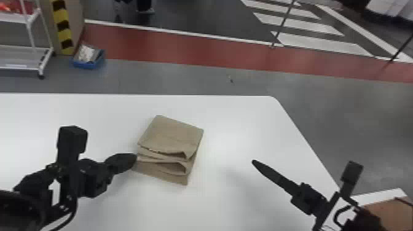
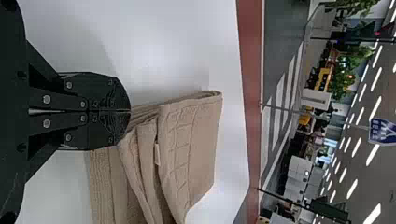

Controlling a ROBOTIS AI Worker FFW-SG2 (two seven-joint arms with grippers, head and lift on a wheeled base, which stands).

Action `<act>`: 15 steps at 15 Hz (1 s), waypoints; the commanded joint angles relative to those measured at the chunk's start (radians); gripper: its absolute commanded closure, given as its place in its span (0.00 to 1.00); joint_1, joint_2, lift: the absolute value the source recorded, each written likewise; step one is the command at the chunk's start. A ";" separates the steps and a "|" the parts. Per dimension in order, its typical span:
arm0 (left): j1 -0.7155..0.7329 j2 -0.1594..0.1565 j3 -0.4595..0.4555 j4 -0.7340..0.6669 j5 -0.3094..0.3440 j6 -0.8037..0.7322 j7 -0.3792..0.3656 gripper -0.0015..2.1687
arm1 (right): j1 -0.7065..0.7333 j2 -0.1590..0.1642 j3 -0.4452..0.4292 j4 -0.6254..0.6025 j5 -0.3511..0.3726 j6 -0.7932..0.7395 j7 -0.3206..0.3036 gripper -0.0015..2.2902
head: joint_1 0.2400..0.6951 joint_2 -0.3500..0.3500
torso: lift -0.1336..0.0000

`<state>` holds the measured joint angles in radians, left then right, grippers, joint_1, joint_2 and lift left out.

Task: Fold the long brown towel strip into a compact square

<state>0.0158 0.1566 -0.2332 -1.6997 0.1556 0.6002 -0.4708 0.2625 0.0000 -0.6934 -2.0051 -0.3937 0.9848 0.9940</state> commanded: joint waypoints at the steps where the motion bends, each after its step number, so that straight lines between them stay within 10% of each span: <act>1: 0.046 0.001 -0.001 -0.072 0.021 0.062 -0.002 0.97 | -0.009 0.001 0.000 0.011 0.001 0.005 -0.001 0.94 | 1.00 0.03 | 0.07; 9: 0.153 0.001 -0.015 -0.224 0.055 0.142 -0.008 0.97 | -0.060 0.001 0.018 0.048 0.026 -0.001 -0.041 0.94 | 1.00 0.00 | 0.07; 15: 0.211 0.004 0.075 -0.360 0.078 0.185 -0.003 0.97 | -0.186 0.001 0.166 0.197 0.223 -0.249 -0.146 0.94 | 1.00 0.00 | 0.07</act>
<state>0.2107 0.1613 -0.1901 -2.0292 0.2301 0.7852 -0.4772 0.1042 0.0000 -0.5785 -1.8576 -0.2179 0.8469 0.8654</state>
